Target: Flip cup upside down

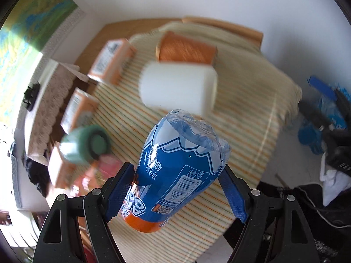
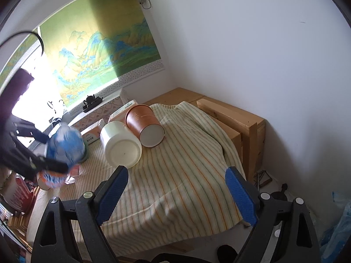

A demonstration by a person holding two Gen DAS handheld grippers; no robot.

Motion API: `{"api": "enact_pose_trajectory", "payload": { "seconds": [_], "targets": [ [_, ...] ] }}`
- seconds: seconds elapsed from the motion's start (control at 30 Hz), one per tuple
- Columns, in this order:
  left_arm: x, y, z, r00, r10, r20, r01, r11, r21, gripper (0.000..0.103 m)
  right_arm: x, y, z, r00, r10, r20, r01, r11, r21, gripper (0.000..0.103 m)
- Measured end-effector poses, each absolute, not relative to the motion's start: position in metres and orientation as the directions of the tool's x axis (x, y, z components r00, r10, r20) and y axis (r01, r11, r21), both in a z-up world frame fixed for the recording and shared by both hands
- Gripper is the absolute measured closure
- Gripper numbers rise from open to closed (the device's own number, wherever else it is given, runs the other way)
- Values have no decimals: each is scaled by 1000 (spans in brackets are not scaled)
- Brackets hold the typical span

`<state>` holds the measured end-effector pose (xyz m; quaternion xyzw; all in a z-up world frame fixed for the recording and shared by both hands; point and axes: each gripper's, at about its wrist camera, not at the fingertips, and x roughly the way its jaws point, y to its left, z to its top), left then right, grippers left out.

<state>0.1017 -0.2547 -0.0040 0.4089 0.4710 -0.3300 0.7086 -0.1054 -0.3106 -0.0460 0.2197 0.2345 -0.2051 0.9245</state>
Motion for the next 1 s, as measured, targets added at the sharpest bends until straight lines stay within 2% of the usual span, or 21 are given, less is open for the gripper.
{"api": "enact_pose_trajectory", "payload": {
  "seconds": [0.17, 0.3, 0.53, 0.73, 0.87, 1.0],
  "targets": [
    [94, -249, -28, 321, -87, -943, 859, 447, 251, 20, -110, -304, -44, 798, -285, -531, 482, 831, 277, 16],
    [95, -247, -33, 273, -118, -955, 862, 470, 189, 20, -111, -302, -41, 799, -271, -537, 471, 836, 279, 16],
    [86, -205, 0, 314, -239, -919, 832, 536, 144, 15, -103, -294, -25, 808, -205, -552, 415, 864, 286, 16],
    [71, -119, 13, 423, -317, -849, 709, 699, 93, 11, -78, -280, -23, 793, -35, -608, 361, 831, 423, 16],
    [39, -59, 3, 516, -310, -798, 610, 787, 88, 11, -55, -274, -40, 764, 114, -635, 393, 699, 598, 16],
    [7, -11, -14, 582, -306, -753, 534, 842, 71, 10, -31, -257, -49, 738, 152, -657, 441, 628, 641, 16]
  ]
}}
